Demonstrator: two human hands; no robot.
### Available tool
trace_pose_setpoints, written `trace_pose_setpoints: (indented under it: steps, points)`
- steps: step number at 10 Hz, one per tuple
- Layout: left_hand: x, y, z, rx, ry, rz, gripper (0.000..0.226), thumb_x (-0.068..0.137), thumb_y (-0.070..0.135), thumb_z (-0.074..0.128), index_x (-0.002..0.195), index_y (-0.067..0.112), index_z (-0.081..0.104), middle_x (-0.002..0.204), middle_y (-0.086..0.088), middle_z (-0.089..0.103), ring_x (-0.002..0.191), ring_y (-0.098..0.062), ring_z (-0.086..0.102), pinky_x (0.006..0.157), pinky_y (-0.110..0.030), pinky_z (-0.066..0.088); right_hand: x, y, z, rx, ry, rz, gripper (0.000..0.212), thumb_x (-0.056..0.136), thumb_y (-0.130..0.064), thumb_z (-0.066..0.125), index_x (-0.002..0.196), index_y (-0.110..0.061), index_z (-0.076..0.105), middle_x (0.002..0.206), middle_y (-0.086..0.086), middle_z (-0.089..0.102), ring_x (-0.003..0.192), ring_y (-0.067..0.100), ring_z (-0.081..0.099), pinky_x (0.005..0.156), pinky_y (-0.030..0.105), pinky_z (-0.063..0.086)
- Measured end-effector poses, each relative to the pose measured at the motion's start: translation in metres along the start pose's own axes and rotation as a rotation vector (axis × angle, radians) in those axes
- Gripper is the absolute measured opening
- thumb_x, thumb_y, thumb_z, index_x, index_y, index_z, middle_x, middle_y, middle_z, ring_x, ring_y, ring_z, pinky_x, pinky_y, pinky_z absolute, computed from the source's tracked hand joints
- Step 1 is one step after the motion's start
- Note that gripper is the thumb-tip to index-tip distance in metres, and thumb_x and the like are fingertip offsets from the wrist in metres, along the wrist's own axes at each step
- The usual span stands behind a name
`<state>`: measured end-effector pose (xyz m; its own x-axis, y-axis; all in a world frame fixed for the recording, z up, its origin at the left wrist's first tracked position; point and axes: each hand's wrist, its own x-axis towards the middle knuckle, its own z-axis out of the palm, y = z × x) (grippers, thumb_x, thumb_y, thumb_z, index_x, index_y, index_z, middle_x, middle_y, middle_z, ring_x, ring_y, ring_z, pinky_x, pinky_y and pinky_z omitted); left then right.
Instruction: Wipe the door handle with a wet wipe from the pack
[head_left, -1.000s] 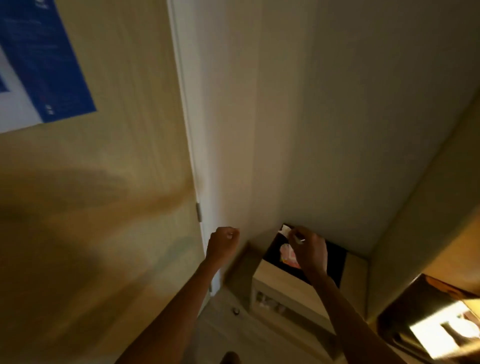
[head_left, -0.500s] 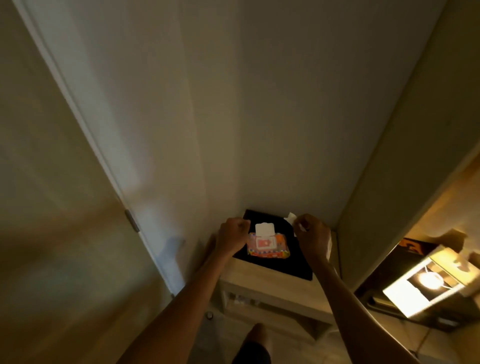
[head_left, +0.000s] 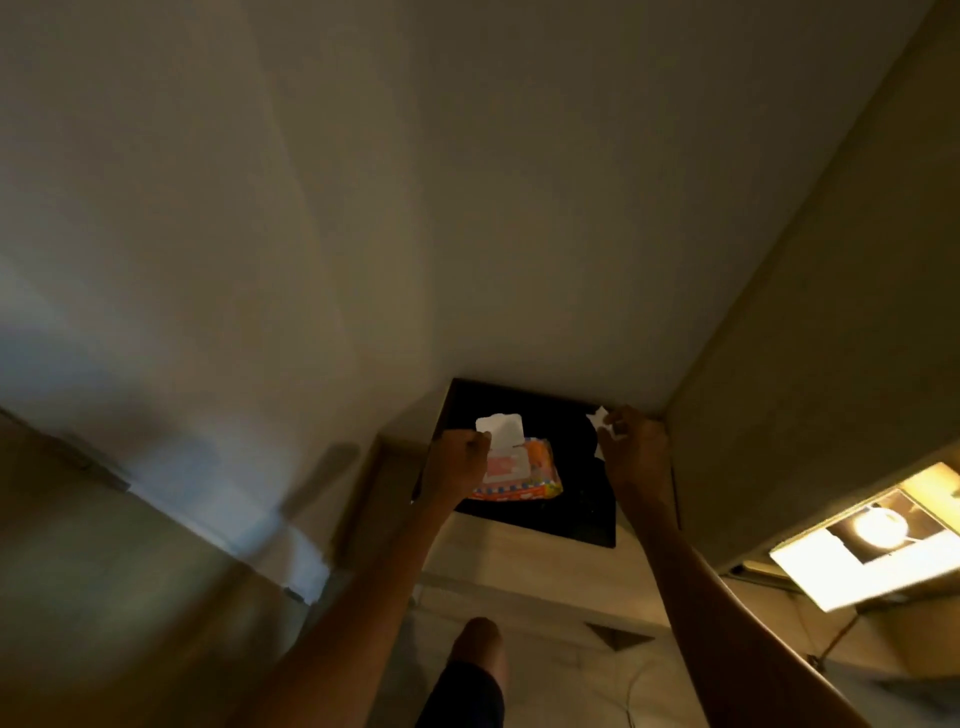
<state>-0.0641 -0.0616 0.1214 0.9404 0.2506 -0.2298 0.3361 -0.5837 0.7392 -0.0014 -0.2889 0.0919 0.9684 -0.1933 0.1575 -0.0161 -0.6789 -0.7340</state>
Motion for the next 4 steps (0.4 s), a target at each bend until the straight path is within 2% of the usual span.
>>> trace_pose_setpoints:
  steps: [1, 2, 3, 4]
  points:
    - [0.006, 0.000, 0.001, 0.054, -0.023, -0.016, 0.038, 0.100, 0.026, 0.045, 0.084, 0.001, 0.068, 0.078, -0.019, 0.063, 0.070, -0.027, 0.060, 0.046, -0.013, 0.034, 0.009, 0.016, 0.017, -0.052, -0.124, 0.064, 0.020, 0.087, -0.022, 0.066, 0.103, -0.011, 0.064, 0.092, 0.012, 0.070, 0.078, 0.026, 0.066, 0.062, 0.034, 0.051]
    - [0.011, 0.010, -0.008, 0.061, -0.054, -0.055, 0.040, 0.101, 0.026, 0.045, 0.096, -0.004, 0.071, 0.087, -0.022, 0.069, 0.082, -0.031, 0.066, 0.041, -0.011, 0.028, 0.015, 0.000, 0.003, -0.085, -0.130, 0.120, 0.023, 0.089, -0.019, 0.064, 0.107, -0.006, 0.066, 0.098, 0.017, 0.070, 0.087, 0.032, 0.066, 0.068, 0.031, 0.047]
    - [0.012, 0.030, -0.034, -0.031, -0.051, -0.101, 0.035, 0.099, 0.021, 0.050, 0.098, -0.005, 0.073, 0.091, -0.023, 0.072, 0.083, -0.031, 0.069, 0.045, -0.007, 0.031, 0.032, -0.055, -0.037, 0.011, -0.056, 0.098, 0.016, 0.091, -0.013, 0.060, 0.100, -0.003, 0.070, 0.096, 0.019, 0.072, 0.085, 0.030, 0.068, 0.073, 0.028, 0.051]
    - [-0.005, 0.055, -0.068, 0.022, -0.090, -0.180, 0.041, 0.100, 0.021, 0.047, 0.079, -0.006, 0.069, 0.070, -0.020, 0.064, 0.064, -0.019, 0.055, 0.044, -0.014, 0.028, 0.057, -0.140, -0.107, 0.284, 0.014, 0.113, 0.016, 0.093, -0.009, 0.056, 0.104, -0.006, 0.068, 0.091, 0.015, 0.071, 0.068, 0.009, 0.063, 0.062, 0.012, 0.047]
